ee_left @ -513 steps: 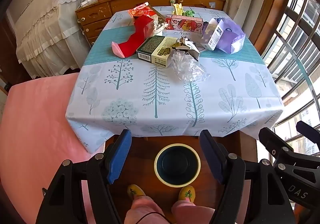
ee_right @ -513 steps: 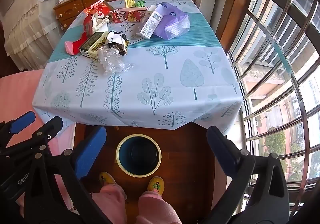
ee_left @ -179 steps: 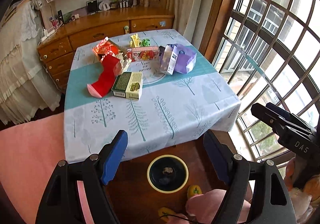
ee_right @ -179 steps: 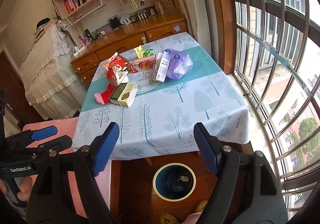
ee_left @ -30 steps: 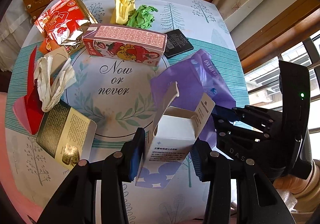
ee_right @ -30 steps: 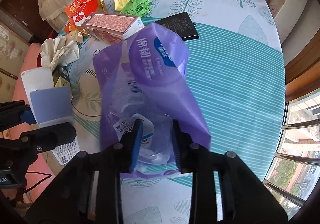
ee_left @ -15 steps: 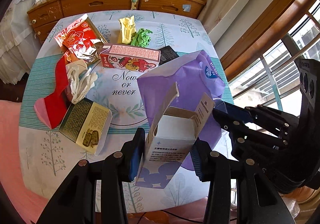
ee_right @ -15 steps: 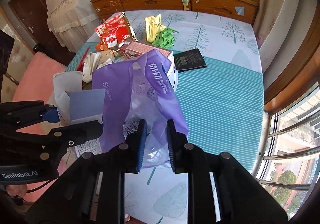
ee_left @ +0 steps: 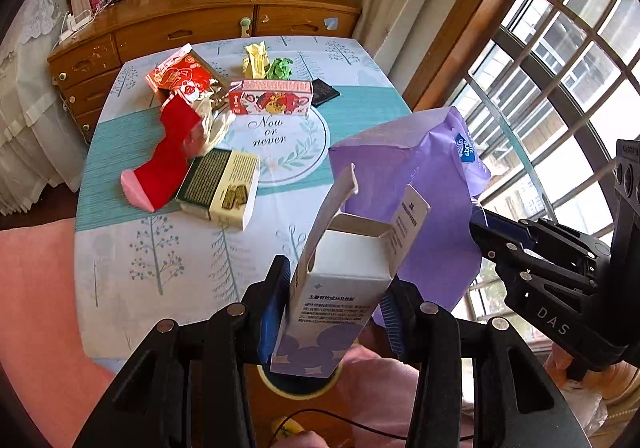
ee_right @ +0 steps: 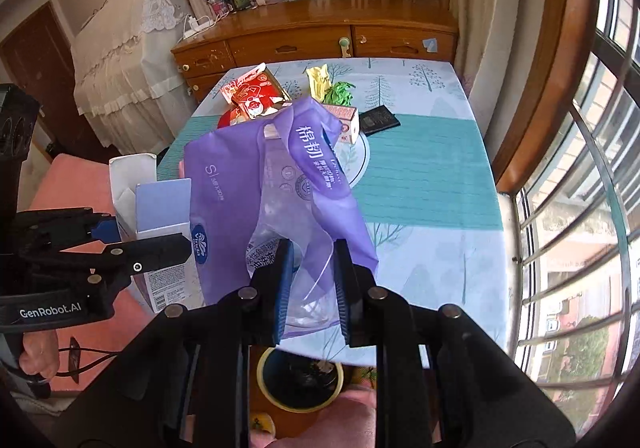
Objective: Collect trash
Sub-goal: 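Move both tools over the bin and open them to drop carton and bag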
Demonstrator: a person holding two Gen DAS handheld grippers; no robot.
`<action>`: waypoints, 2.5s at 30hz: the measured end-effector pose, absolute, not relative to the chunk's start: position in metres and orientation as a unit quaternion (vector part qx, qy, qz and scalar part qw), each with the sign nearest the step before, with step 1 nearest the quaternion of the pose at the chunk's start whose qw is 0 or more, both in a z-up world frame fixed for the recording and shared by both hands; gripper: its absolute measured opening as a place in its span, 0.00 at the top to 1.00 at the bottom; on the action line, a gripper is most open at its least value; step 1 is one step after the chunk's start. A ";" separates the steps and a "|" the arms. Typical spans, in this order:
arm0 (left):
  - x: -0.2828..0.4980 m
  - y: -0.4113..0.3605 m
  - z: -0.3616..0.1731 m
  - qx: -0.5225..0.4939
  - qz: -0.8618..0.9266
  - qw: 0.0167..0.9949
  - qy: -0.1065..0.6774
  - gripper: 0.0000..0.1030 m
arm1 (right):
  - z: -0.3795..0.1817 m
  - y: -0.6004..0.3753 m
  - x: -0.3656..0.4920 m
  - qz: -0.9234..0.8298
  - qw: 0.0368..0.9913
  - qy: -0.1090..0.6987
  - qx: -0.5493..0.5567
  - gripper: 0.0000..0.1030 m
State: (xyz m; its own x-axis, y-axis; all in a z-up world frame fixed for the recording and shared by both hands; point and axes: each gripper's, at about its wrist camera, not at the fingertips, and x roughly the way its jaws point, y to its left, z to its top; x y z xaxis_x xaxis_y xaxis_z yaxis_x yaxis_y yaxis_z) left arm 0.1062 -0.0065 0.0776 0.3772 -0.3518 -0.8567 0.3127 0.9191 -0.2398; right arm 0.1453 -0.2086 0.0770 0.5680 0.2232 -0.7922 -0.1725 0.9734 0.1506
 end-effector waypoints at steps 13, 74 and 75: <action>-0.045 0.047 -0.008 0.029 -0.241 0.766 0.595 0.58 | 0.000 -0.142 -0.046 0.053 0.844 0.526 0.095 0.83; 0.008 -0.016 -0.559 0.079 -0.121 0.675 0.724 0.48 | -0.530 -0.182 -0.009 0.033 0.671 0.697 0.251 0.62; 0.006 -0.013 -0.556 0.079 -0.120 0.676 0.723 0.47 | -0.528 -0.182 -0.009 0.035 0.673 0.696 0.249 0.62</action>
State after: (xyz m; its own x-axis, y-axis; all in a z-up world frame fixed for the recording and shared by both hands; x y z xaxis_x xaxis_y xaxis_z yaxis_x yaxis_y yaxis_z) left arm 0.0064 -0.0130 -0.5560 -0.0733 -0.0474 -0.9962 0.2761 0.9589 -0.0659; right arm -0.0091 -0.1817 -0.5284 0.0291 0.3933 -0.9189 0.2992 0.8738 0.3834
